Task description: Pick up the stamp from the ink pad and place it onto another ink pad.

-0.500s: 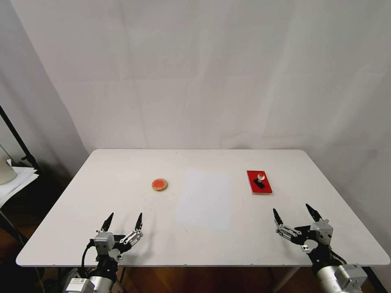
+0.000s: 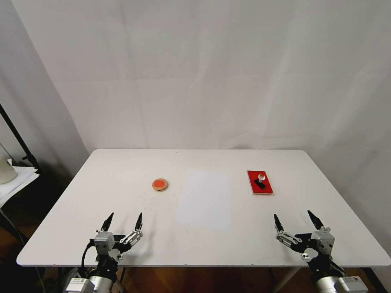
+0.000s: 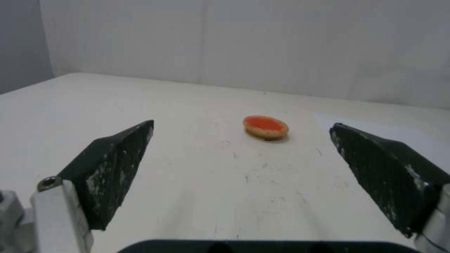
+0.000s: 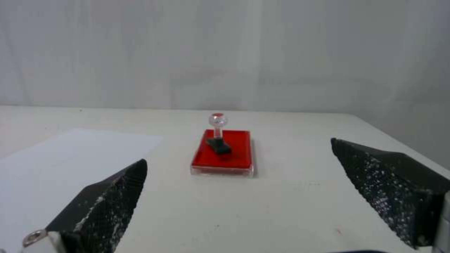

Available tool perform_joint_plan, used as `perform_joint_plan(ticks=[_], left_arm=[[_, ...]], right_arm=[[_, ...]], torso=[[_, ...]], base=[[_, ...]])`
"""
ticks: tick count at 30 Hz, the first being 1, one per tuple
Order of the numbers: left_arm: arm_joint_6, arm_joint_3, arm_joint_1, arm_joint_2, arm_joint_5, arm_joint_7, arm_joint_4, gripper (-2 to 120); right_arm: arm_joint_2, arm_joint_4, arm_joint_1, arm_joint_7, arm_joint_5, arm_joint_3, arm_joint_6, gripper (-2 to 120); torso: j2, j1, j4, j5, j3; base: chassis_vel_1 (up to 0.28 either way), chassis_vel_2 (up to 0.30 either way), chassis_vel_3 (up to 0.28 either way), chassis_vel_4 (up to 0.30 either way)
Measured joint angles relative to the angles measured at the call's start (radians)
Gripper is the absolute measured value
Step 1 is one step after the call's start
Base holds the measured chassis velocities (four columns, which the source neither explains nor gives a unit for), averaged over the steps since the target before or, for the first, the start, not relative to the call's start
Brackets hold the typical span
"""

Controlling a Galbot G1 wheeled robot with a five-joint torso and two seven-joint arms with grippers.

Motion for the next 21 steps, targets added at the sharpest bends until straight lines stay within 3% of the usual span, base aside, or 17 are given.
perform_joint_plan(ticks=[13,17,21], left_arm=[[0.000,0.000,0.000,0.000,0.000,0.000,0.000,100],[0.000,0.000,0.000,0.000,0.000,0.000,0.000,100],[0.000,0.000,0.000,0.000,0.000,0.000,0.000,100]], right_arm=[[-0.016,-0.013,0.011,-0.007,0.013,-0.005,-0.007,100],[-0.056,-0.037,0.056,-0.046,0.053,-0.008,-0.011,100],[-0.176,-0.080,0.196,-0.130,0.187,-0.036,-0.074,100]], torso=[[0.000,0.000,-0.0003,0.0000,0.000],[0.000,0.000,-0.0003,0.0003,0.000],[0.000,0.000,0.0000,0.0000,0.000]], base=[[0.000,0.000,0.000,0.000],[0.000,0.000,0.000,0.000],[0.000,0.000,0.000,0.000]])
